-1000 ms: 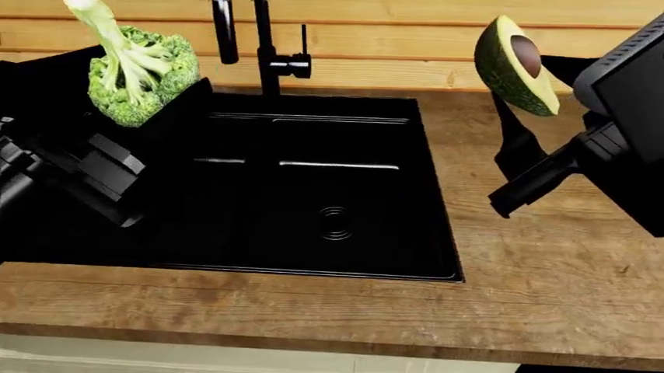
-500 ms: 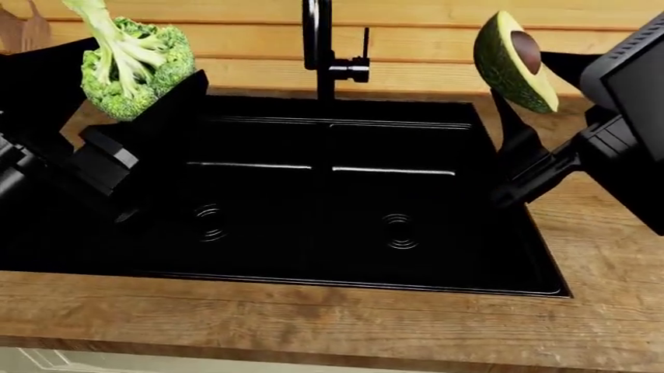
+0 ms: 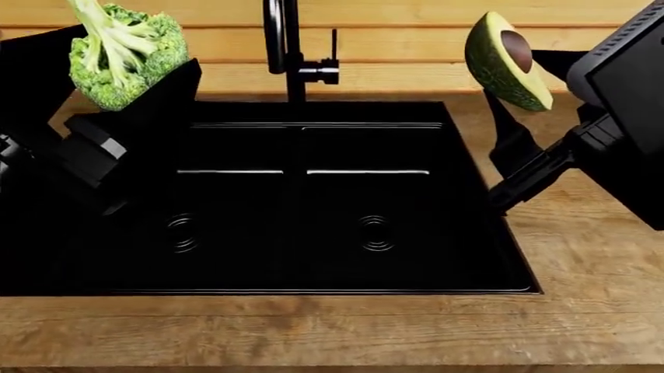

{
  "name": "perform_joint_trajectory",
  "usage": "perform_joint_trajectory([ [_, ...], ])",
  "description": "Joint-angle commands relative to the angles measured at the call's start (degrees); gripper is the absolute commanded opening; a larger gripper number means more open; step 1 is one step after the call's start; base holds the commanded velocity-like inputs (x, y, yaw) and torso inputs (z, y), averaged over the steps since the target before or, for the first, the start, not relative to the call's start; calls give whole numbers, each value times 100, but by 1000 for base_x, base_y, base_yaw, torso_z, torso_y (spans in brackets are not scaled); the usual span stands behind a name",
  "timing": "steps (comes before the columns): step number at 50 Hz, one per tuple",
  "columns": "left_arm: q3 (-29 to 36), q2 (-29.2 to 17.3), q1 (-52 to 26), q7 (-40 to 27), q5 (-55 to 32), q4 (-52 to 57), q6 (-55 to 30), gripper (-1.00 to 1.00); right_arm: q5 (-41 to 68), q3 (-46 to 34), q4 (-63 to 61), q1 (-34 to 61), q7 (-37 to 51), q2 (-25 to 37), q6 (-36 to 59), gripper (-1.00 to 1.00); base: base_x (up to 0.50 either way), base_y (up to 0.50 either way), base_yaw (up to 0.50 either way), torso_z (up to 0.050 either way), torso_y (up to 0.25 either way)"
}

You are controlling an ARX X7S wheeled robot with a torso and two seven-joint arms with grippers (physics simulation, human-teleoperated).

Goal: Pick the broccoli, avocado from the counter and place them in the cabinet. Then close the cabinet.

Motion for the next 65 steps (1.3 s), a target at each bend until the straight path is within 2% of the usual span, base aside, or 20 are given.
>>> perform_joint_trajectory([
  [1, 97, -138, -322, -165, -198, -136, 21, -100, 68, -316, 95, 363, -7, 73, -15, -100, 356, 77, 0, 0, 0],
  [10, 336, -188, -691, -226, -235, -299, -42, -100, 132, -671, 240, 798, -124, 199, 17, -100, 362, 106, 0, 0, 0],
  [15, 550, -240, -1067, -347, -395, -423, -100, -100, 239, -687, 317, 1043, -177, 220, 86, -100, 333, 373, 0, 0, 2],
  [39, 992, -325, -1803, -614, -862, -744, -142, -100, 654, -874, 610, 1737, -72, 396, 129, -100, 170, 149, 0, 0, 1],
  [54, 1064, -345, -1866, -621, -901, -746, -130, -100, 920, -900, 655, 1898, 71, 432, 97, -100, 165, 55, 0, 0, 1],
  [65, 1083, -377, -1866, -639, -957, -702, -107, -100, 1361, -704, 640, 2381, 222, 550, 230, -100, 49, 0, 0, 0, 0],
])
